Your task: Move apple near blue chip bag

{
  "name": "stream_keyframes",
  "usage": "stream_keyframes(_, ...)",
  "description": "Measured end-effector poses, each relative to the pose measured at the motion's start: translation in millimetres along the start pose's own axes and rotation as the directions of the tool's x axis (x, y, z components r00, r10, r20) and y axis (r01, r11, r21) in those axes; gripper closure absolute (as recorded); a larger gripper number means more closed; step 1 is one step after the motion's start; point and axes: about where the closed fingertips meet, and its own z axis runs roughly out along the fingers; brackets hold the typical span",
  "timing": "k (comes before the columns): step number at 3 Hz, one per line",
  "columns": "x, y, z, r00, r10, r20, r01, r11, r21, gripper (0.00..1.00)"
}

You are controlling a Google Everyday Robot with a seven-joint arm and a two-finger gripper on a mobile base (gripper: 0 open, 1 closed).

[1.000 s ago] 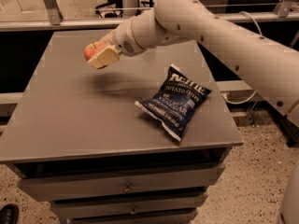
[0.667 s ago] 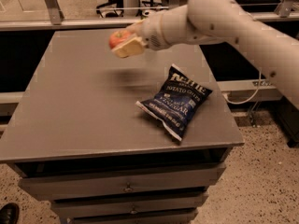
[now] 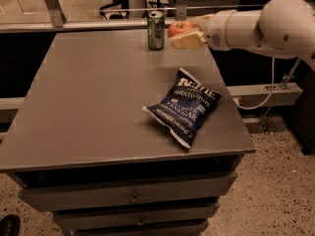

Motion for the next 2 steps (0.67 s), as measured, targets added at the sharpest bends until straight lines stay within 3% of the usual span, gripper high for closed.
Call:
stream_keyframes(1, 42.2, -33.9, -37.2, 0.997, 0.078, 0.009, -0.079, 0.9908, 0.11, 1.0)
stream_keyframes(2, 66.8, -47.7, -54.9, 0.993, 0.12, 0.005, -0.119, 0.9806, 0.156, 1.0)
